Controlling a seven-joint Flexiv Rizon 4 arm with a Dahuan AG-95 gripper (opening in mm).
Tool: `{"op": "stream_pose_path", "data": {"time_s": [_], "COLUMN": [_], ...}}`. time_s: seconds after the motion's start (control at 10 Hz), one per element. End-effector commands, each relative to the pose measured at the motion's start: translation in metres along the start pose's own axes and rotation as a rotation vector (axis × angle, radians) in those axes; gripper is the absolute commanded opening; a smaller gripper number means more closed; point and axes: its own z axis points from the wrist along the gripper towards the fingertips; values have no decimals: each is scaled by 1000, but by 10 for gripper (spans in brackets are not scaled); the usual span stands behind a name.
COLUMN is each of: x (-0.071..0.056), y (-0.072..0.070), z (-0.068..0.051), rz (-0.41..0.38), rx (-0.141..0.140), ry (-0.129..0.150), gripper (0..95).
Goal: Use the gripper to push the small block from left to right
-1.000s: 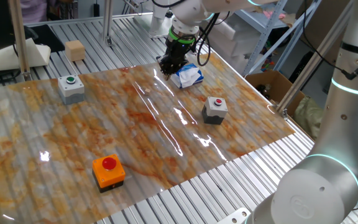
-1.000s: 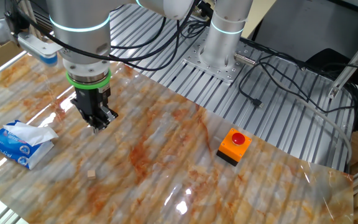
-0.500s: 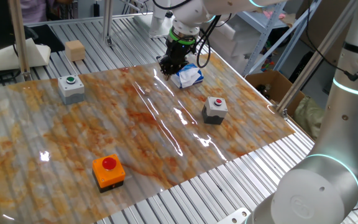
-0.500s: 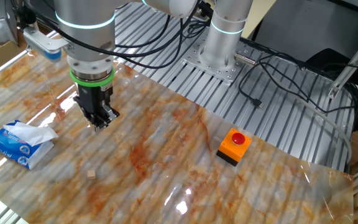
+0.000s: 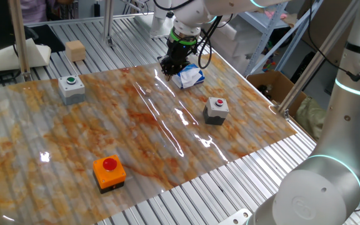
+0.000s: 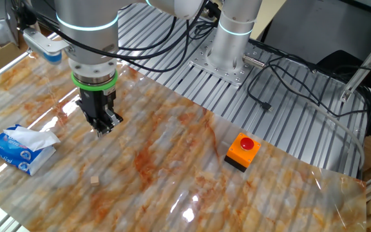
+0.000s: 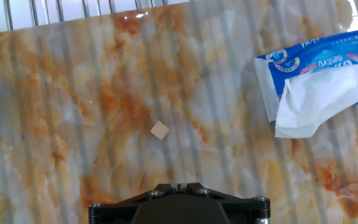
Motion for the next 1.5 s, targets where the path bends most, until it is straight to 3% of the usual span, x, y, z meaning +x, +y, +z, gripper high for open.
{"op": "stream_pose_path", "data": {"time_s": [0.1, 0.5, 1.0, 1.5], "x": [-1, -15, -51, -64], "y": [0, -9, -15, -17], "z": [0, 4, 11, 31], "rz": [-6, -32, -38, -54], "rx": [2, 5, 11, 12], "ry": [-10, -10, -7, 5], "gripper": [0, 0, 0, 0]}}
